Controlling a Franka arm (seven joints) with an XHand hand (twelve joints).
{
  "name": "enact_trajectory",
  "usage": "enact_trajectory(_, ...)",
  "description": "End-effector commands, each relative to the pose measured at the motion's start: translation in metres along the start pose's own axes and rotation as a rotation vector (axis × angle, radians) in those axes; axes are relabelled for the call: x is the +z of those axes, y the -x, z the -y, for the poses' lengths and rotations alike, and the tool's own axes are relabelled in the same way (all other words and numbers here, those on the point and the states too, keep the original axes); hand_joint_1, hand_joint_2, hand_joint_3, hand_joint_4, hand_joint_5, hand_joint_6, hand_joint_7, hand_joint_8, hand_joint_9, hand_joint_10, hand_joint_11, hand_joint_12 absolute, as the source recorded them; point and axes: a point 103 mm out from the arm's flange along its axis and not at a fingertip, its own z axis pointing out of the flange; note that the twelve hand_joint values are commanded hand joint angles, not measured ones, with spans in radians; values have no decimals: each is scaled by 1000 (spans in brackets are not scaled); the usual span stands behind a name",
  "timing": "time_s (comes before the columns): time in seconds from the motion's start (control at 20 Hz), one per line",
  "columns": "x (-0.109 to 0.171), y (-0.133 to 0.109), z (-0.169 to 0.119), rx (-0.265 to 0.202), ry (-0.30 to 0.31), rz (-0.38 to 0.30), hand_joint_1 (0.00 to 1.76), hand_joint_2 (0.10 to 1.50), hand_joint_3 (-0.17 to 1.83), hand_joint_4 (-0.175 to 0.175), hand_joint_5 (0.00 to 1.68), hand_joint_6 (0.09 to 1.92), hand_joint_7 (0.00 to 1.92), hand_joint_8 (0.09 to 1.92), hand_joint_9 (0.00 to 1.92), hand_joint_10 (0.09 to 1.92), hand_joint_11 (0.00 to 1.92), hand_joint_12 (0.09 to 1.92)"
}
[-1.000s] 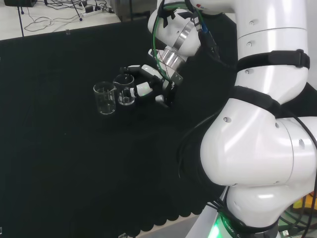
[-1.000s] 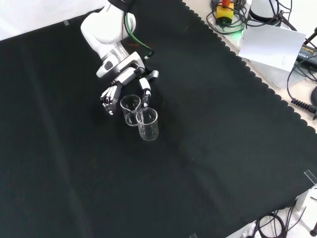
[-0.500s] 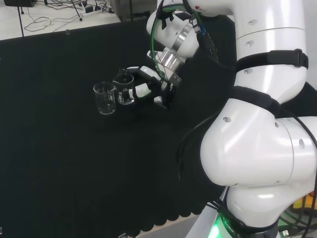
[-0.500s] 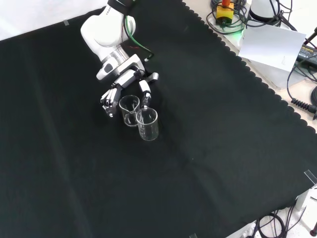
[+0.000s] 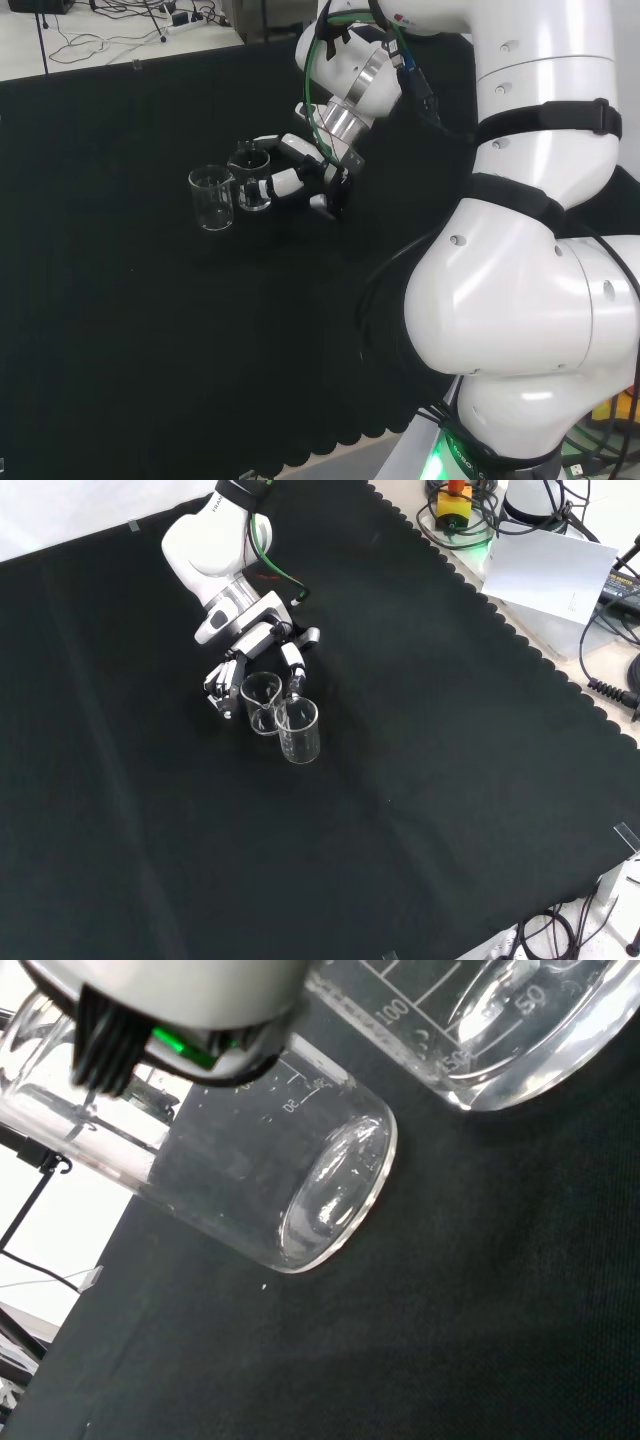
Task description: Pick up the beaker on the right.
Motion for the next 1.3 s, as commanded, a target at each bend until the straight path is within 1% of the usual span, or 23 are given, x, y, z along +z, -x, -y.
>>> enact_trajectory(0.05, 2, -1, -2, 2, -4, 16, 918, 524, 602, -56, 625, 166, 417, 700, 529, 615, 56, 1390)
enact_trajectory(0.15, 2, -1, -3, 8, 6, 27, 937, 540, 593, -52, 610, 400, 453, 678, 563, 578, 72, 1385)
enact_trajectory(0.25, 1, -2, -4, 21, 33, 40, 945, 545, 597, -50, 579, 620, 468, 676, 579, 569, 81, 1387)
enact_trajectory(0.3, 0, -4, -4, 34, 60, 56, 994, 650, 532, 23, 768, 717, 557, 689, 642, 578, 137, 1383)
enact_trajectory(0.35, -2, -4, -4, 45, 85, 62, 1049, 722, 489, 51, 946, 746, 698, 707, 730, 584, 231, 1366)
enact_trajectory(0.4, -4, -5, -4, 55, 113, 71, 1098, 740, 493, 34, 1080, 727, 859, 707, 834, 584, 336, 1335)
enact_trajectory(0.45, -6, -6, -3, 63, 127, 74, 1168, 751, 492, 34, 1156, 732, 1023, 666, 938, 568, 433, 1304)
enact_trajectory(0.5, -9, -6, -3, 72, 144, 83, 1221, 725, 531, 47, 1206, 713, 1172, 593, 1047, 547, 577, 1245)
enact_trajectory(0.55, -12, -5, -2, 77, 152, 82, 1254, 699, 562, 57, 1244, 677, 1282, 508, 1138, 498, 688, 1189)
enact_trajectory(0.6, -16, -5, -2, 80, 160, 85, 1276, 659, 613, 54, 1273, 642, 1373, 427, 1214, 454, 786, 1139)
enact_trajectory(0.65, -20, -5, -1, 81, 165, 89, 1290, 625, 655, 41, 1295, 606, 1449, 344, 1287, 401, 878, 1084)
enact_trajectory(0.7, -25, -5, 0, 73, 159, 93, 1301, 596, 690, 20, 1314, 570, 1514, 261, 1356, 344, 954, 1033)
enact_trajectory(0.75, -31, -4, 1, 70, 162, 101, 1310, 618, 639, -54, 1349, 484, 1527, 213, 1414, 290, 1018, 987)
enact_trajectory(0.8, -36, -4, 2, 68, 166, 108, 1316, 648, 576, -110, 1385, 395, 1525, 186, 1456, 244, 1072, 947)
enact_trajectory(0.85, -40, -6, 3, 68, 172, 119, 1320, 662, 542, -142, 1416, 322, 1529, 162, 1490, 205, 1115, 913)
enact_trajectory(0.9, -46, -6, 4, 66, 176, 127, 1322, 669, 525, -160, 1436, 277, 1532, 147, 1511, 181, 1144, 893)
enact_trajectory(0.95, -51, -7, 6, 65, 178, 138, 1323, 672, 517, -168, 1448, 252, 1535, 138, 1525, 167, 1163, 883)
enact_trajectory(1.05, -61, -9, 9, 60, 174, 172, 1325, 661, 532, -174, 1468, 216, 1549, 113, 1544, 142, 1190, 863)
enact_trajectory(1.3, -84, -19, 21, 52, 177, 233, 1325, 653, 543, -175, 1478, 198, 1558, 97, 1556, 128, 1206, 853)
